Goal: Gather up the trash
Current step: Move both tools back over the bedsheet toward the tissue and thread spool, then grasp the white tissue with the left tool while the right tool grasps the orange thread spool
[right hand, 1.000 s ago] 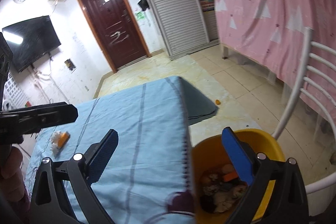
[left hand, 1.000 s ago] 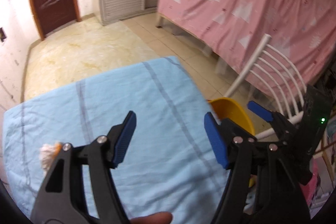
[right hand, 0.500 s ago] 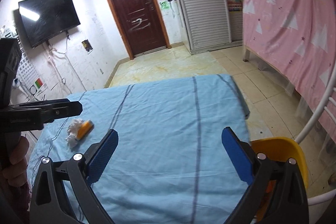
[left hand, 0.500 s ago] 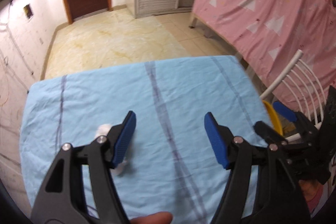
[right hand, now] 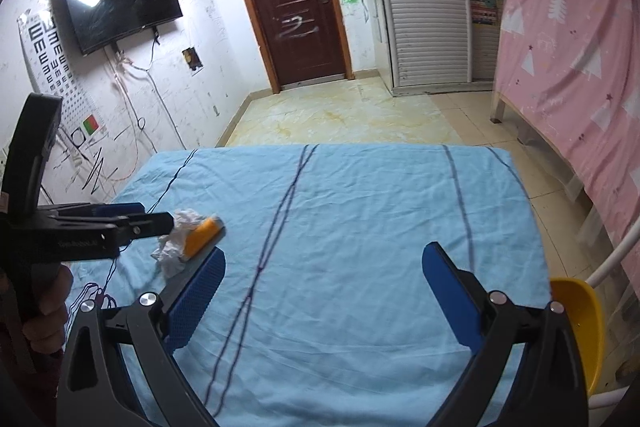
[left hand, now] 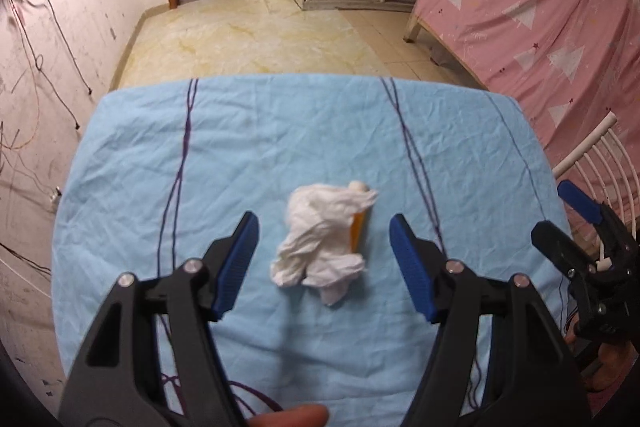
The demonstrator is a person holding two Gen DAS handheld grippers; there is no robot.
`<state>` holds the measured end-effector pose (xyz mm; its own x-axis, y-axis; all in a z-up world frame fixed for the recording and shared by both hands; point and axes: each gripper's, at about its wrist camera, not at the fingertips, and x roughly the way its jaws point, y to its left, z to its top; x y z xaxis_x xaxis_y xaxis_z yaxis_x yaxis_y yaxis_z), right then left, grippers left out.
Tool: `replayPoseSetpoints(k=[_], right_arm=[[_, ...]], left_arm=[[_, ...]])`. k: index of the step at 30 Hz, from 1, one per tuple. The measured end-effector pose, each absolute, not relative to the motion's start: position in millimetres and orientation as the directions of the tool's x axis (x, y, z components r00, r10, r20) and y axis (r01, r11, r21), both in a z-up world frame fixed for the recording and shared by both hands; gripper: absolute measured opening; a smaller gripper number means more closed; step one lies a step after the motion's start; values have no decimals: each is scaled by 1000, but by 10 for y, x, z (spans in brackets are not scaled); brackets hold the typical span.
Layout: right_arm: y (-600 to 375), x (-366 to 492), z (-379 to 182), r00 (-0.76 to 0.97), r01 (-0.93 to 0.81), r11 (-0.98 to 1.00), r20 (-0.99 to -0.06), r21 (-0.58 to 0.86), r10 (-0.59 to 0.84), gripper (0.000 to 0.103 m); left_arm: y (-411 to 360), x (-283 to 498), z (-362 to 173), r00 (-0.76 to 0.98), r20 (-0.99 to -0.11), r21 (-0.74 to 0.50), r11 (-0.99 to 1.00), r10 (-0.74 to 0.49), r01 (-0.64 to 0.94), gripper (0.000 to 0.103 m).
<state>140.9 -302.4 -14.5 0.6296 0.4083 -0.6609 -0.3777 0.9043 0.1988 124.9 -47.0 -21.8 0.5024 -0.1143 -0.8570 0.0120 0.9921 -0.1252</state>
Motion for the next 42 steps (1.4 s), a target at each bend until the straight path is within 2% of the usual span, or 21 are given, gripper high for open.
replayPoseSetpoints(k=[3,7,9,11,14,31,33,34,35,42], right_arm=[[-2887,1416,-159,619,-391,902,-673,184,405,92],[-2739,1439,-169,606,-407,898,-686,168,403,92],[-2667,1456,-183,599,-414,896,-692,162,402,92],[-2578,1478,-201,591,-422,893,-701,154,400,92],[-2426,1499,-226,578,-439,887,-711,143,401,92],[-1570,1668,-379,489,-557,822,-753,119,440,92],[-1522,1696,-415,481,-559,821,-759,121,439,84],[-1504,1711,-439,472,-559,820,-766,123,437,65],[-1487,1732,-467,468,-556,823,-774,117,427,53],[-1430,1783,-565,460,-547,832,-797,93,391,41]], left_arm=[[-409,1265,-307,485,-865,-144,990,-128,5,61],[-337,1346,-440,449,-878,-190,982,-167,-7,41],[-288,1377,-494,441,-878,-214,977,-185,-15,37],[-270,1374,-496,454,-869,-227,974,-198,-10,24],[-230,1371,-477,469,-860,-229,973,-198,-9,18],[318,1392,-369,528,-832,-248,965,-167,-87,18],[349,1405,-388,526,-833,-253,963,-170,-89,18],[356,1418,-404,524,-834,-256,963,-173,-89,18],[365,1424,-418,522,-835,-257,962,-175,-90,18],[378,1450,-478,514,-837,-269,960,-190,-84,18]])
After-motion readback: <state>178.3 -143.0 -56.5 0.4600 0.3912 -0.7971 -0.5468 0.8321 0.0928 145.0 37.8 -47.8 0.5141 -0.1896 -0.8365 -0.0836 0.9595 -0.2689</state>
